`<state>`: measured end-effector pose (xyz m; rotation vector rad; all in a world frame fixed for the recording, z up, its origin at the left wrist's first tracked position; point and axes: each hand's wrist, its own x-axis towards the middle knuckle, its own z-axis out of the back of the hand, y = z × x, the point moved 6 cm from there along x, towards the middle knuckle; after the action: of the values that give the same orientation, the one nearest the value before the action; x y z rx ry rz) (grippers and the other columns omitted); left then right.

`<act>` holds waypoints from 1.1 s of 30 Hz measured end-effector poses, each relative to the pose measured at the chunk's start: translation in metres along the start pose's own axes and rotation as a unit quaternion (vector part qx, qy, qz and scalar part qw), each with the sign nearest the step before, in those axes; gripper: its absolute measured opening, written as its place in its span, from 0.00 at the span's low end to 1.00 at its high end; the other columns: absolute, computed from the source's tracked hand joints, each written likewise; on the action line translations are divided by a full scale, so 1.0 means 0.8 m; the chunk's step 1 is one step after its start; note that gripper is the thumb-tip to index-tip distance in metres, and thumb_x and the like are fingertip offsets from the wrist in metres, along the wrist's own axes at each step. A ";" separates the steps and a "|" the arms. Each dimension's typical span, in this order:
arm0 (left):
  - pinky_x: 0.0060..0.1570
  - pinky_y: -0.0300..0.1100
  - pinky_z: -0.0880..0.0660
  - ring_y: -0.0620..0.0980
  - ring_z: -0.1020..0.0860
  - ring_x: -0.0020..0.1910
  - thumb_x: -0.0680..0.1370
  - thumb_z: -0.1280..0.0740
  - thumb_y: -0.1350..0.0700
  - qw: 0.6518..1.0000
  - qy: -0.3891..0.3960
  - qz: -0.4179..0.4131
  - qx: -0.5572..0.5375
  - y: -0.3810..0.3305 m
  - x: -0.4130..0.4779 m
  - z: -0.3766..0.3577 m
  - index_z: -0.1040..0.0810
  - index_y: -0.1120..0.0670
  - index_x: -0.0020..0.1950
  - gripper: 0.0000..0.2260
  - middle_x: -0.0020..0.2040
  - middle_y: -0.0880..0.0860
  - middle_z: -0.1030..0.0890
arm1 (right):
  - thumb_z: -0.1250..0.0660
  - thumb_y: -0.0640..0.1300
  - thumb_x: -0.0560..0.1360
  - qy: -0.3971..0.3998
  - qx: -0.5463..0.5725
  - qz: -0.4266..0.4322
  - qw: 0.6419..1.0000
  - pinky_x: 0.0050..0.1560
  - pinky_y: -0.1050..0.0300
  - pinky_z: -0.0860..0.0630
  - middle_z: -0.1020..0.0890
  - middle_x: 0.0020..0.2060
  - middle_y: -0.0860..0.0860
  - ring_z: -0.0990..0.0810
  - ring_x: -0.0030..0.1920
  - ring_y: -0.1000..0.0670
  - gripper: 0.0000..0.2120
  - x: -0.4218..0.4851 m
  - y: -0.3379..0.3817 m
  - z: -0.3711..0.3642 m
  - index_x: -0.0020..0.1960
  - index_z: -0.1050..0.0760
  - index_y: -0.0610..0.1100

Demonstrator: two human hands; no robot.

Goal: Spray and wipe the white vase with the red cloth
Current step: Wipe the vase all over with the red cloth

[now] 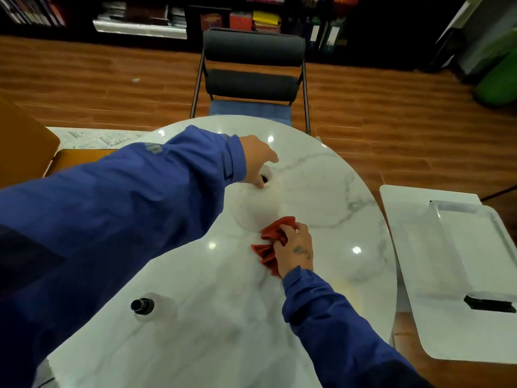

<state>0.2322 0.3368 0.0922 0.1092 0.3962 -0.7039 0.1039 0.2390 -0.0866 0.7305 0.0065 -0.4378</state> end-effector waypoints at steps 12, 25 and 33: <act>0.58 0.46 0.28 0.57 0.25 0.60 0.75 0.31 0.49 1.000 -0.013 -0.005 0.019 0.007 0.001 -0.006 0.28 0.55 0.69 0.24 0.62 0.56 0.22 | 0.38 0.39 0.74 0.018 -0.147 0.136 0.980 0.59 0.49 0.31 0.29 0.65 0.48 0.31 0.60 0.43 0.20 -0.029 0.026 -0.038 0.64 0.25 0.49; 0.39 0.44 0.30 0.54 0.26 0.41 0.73 0.33 0.40 0.992 -0.051 0.110 -0.018 0.035 -0.011 -0.014 0.23 0.60 0.57 0.25 0.44 0.56 0.24 | 0.35 0.44 0.72 0.095 -0.221 0.217 0.946 0.59 0.49 0.34 0.29 0.65 0.49 0.32 0.59 0.43 0.21 -0.034 0.054 -0.062 0.65 0.27 0.51; 0.62 0.46 0.30 0.56 0.25 0.61 0.77 0.34 0.50 0.999 -0.026 0.017 -0.032 0.036 -0.024 -0.010 0.32 0.52 0.73 0.24 0.65 0.55 0.24 | 0.43 0.41 0.76 0.022 -0.210 0.017 0.977 0.57 0.50 0.31 0.32 0.65 0.50 0.33 0.62 0.44 0.21 0.020 0.007 -0.014 0.66 0.29 0.54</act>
<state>0.2348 0.3723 0.0917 0.0373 0.3662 -0.6583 0.1221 0.2441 -0.0941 0.3237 0.1246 -0.3713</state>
